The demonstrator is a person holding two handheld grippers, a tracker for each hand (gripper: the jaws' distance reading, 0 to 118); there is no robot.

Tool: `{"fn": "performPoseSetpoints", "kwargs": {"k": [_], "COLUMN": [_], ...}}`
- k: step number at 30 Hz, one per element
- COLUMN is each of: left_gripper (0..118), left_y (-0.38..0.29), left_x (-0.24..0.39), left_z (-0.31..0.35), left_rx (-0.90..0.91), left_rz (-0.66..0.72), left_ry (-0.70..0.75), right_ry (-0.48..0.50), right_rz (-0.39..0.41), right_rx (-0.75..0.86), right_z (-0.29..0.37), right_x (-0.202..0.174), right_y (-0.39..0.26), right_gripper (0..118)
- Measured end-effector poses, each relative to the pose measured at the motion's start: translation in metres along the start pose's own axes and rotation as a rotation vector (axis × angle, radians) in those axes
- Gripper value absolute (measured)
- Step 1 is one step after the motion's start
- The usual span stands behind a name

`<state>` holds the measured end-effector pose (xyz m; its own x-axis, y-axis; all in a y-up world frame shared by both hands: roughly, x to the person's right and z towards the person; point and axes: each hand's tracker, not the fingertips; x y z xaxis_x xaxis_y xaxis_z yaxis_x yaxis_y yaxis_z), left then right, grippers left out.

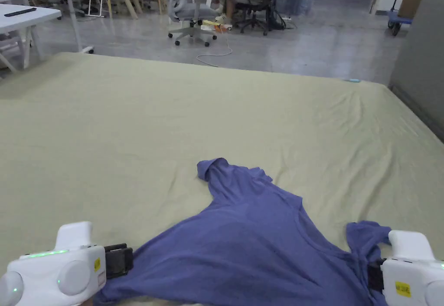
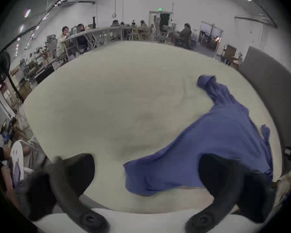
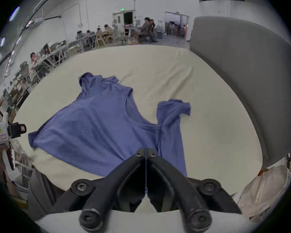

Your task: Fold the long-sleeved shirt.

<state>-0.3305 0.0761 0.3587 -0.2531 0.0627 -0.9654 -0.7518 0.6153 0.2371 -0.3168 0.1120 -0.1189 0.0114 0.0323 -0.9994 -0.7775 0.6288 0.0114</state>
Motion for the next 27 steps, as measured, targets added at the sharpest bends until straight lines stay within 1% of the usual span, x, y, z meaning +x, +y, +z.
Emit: {"fn": "performPoseSetpoints", "kwargs": {"k": [2,3,4,5,6,7,8,9,10,11,12,13,15,16,17,18,19,20,21,24,26,27], "left_gripper": [117,114,103,90,73,58,33,2,0,0,0,0,0,0,0,0,0,0,0,0,0,0], "left_y": [0.0,0.0,0.0,0.0,0.0,-0.01,-0.015,-0.018,-0.019,-0.008,-0.007,-0.007,-0.002,-0.002,-0.003,-0.004,-0.001,-0.002,-0.004,-0.004,-0.006,-0.006], "left_x": [-0.001,-0.01,-0.013,-0.014,-0.015,-0.001,0.002,0.008,0.014,0.015,0.022,0.026,0.029,0.03,0.032,0.033,0.031,0.032,0.031,0.027,0.026,0.025], "left_z": [-0.017,-0.044,-0.057,-0.067,-0.078,-0.07,-0.068,-0.06,-0.053,-0.051,-0.044,-0.037,-0.026,-0.02,-0.016,-0.013,-0.013,-0.011,-0.011,-0.014,-0.015,-0.016], "left_rx": [-0.029,-0.093,-0.121,-0.128,-0.143,-0.092,-0.094,-0.056,-0.061,-0.08,-0.051,-0.03,-0.038,-0.03,-0.03,-0.029,-0.035,-0.039,-0.047,-0.065,-0.074,-0.079], "left_rz": [0.016,0.027,0.022,0.018,0.013,-0.018,-0.019,-0.055,-0.08,-0.06,-0.091,-0.123,-0.094,-0.096,-0.095,-0.098,-0.101,-0.1,-0.096,-0.071,-0.079,-0.09], "left_ry": [0.014,0.024,0.034,0.045,0.053,0.091,0.035,0.023,-0.053,-0.026,-0.012,-0.046,-0.077,-0.096,-0.091,-0.096,-0.102,-0.1,-0.108,-0.118,-0.098,-0.079], "right_ry": [0.005,0.003,0.005,0.009,0.014,0.024,0.03,0.038,0.047,0.058,0.078,0.099,0.098,0.103,0.09,0.088,0.106,0.123,0.12,0.11,0.121,0.116], "right_rz": [0.015,0.025,0.035,0.044,0.051,0.06,0.068,0.078,0.089,0.097,0.107,0.121,0.153,0.165,0.194,0.223,0.245,0.263,0.288,0.346,0.368,0.367], "right_rx": [-0.015,-0.024,-0.03,-0.035,-0.039,-0.043,-0.045,-0.044,-0.042,-0.038,-0.034,-0.024,-0.012,-0.01,-0.015,-0.054,-0.093,-0.106,-0.129,-0.212,-0.243,-0.249], "right_z": [-0.002,-0.008,-0.014,-0.015,-0.021,-0.028,-0.034,-0.045,-0.055,-0.064,-0.077,-0.083,-0.111,-0.128,-0.143,-0.163,-0.181,-0.194,-0.213,-0.25,-0.268,-0.277], "right_x": [0.0,-0.003,-0.005,-0.004,-0.006,-0.008,-0.01,-0.008,-0.01,-0.013,-0.016,-0.018,-0.027,-0.032,-0.034,-0.039,-0.044,-0.048,-0.052,-0.067,-0.073,-0.077], "right_y": [0.003,0.004,0.007,0.012,0.018,0.024,0.032,0.045,0.058,0.071,0.087,0.105,0.138,0.154,0.171,0.185,0.197,0.207,0.217,0.232,0.237,0.238], "right_gripper": [0,0,0,0,0,0,0,0,0,0,0,0,0,18,53,90,112,108,105,104,98,94]}}
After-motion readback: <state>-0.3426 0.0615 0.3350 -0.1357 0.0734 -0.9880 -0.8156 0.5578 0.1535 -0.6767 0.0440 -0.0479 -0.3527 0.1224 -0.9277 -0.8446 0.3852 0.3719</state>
